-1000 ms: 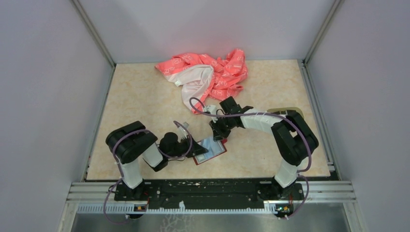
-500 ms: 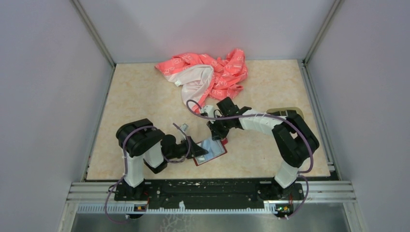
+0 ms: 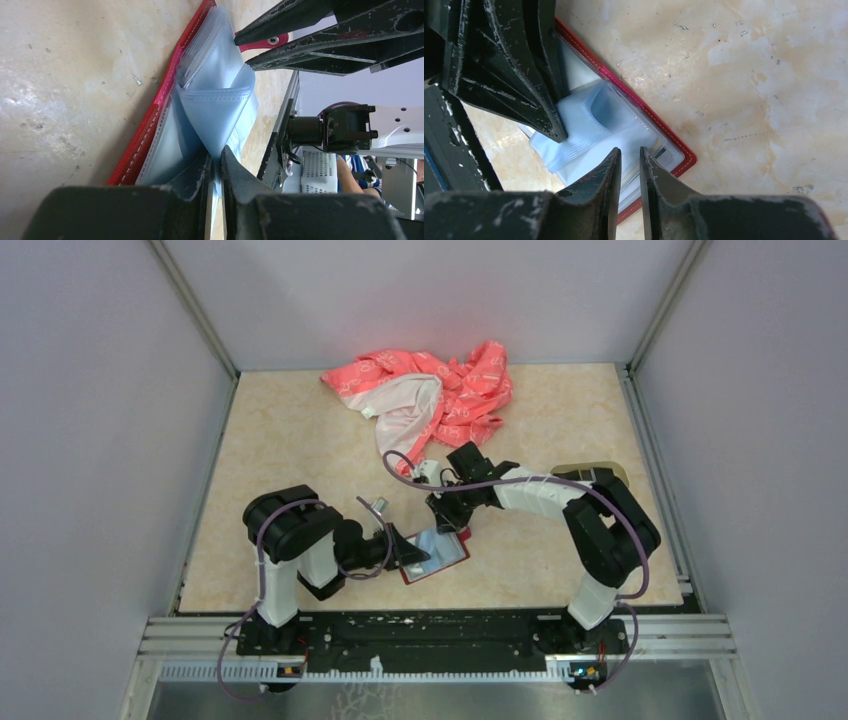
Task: Put the credit cards into the card holder
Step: Open the card holder at the center of the board, then pick up the credit card from the storage box.
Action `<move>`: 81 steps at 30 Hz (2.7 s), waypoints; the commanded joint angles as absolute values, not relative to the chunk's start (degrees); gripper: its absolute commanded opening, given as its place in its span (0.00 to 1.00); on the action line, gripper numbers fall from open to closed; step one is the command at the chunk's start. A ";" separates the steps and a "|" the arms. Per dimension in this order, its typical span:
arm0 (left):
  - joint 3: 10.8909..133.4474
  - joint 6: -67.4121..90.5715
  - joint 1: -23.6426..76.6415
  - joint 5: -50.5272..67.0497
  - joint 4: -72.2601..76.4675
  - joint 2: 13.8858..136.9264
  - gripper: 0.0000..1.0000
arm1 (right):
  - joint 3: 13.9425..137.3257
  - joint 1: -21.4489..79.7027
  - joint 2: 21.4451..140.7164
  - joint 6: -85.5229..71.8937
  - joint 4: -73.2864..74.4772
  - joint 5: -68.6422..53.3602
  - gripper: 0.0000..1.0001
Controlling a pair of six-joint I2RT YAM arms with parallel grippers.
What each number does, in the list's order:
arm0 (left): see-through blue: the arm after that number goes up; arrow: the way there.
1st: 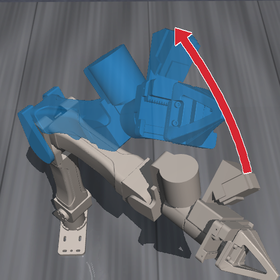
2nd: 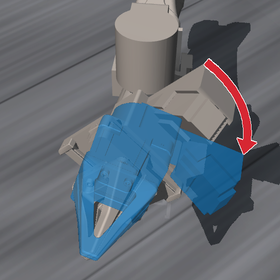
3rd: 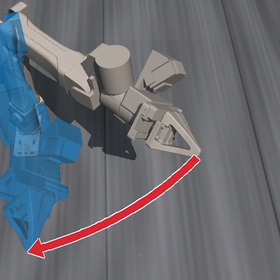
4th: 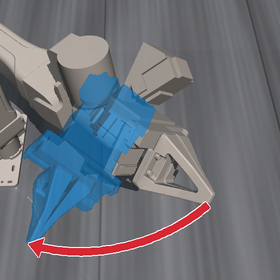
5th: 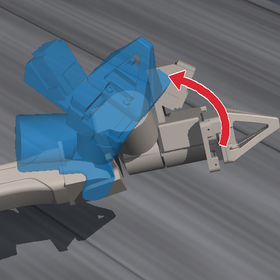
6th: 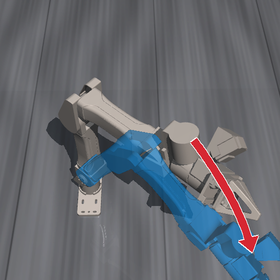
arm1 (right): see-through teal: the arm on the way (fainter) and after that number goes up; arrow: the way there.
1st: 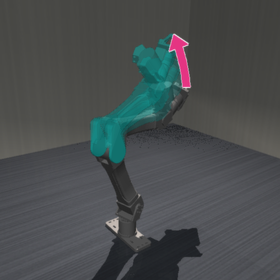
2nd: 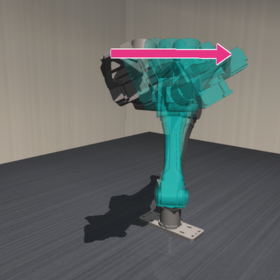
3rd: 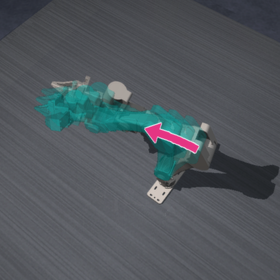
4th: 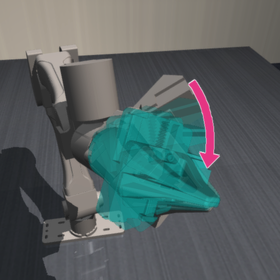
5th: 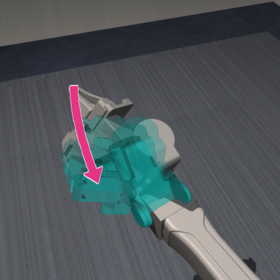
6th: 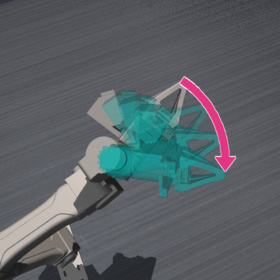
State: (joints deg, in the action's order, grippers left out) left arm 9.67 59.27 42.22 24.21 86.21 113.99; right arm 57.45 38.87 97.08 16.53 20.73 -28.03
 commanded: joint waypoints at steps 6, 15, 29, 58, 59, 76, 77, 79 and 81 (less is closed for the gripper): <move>6.87 58.03 42.19 25.56 84.29 116.63 0.16 | 59.86 40.29 99.93 17.10 21.91 -28.04 0.12; 7.34 58.73 42.19 27.05 88.47 118.73 0.23 | 59.45 42.07 101.73 12.21 18.69 -30.31 0.11; 1.53 60.50 40.36 25.57 98.29 118.30 0.99 | 58.84 42.08 104.23 8.13 17.02 -47.12 0.11; 1.23 43.90 40.25 15.18 31.86 41.18 0.83 | 62.71 43.00 101.32 21.27 26.37 -49.85 0.15; 1.97 44.36 40.25 16.62 32.81 42.01 0.81 | 62.96 42.86 100.53 22.71 27.30 -50.07 0.16; 4.33 43.06 40.17 16.31 44.31 53.73 0.61 | 57.63 24.09 69.10 34.32 28.45 -45.62 0.46; 4.24 42.11 40.17 14.75 44.24 52.28 0.72 | 56.95 20.16 66.94 32.92 27.11 -46.32 0.53; 4.06 40.33 40.10 12.13 44.37 49.16 0.96 | 58.29 11.27 66.68 30.20 27.67 -49.67 0.56; 4.02 38.57 40.00 10.95 45.06 47.14 0.99 | 62.02 3.42 69.77 29.92 33.59 -52.90 0.56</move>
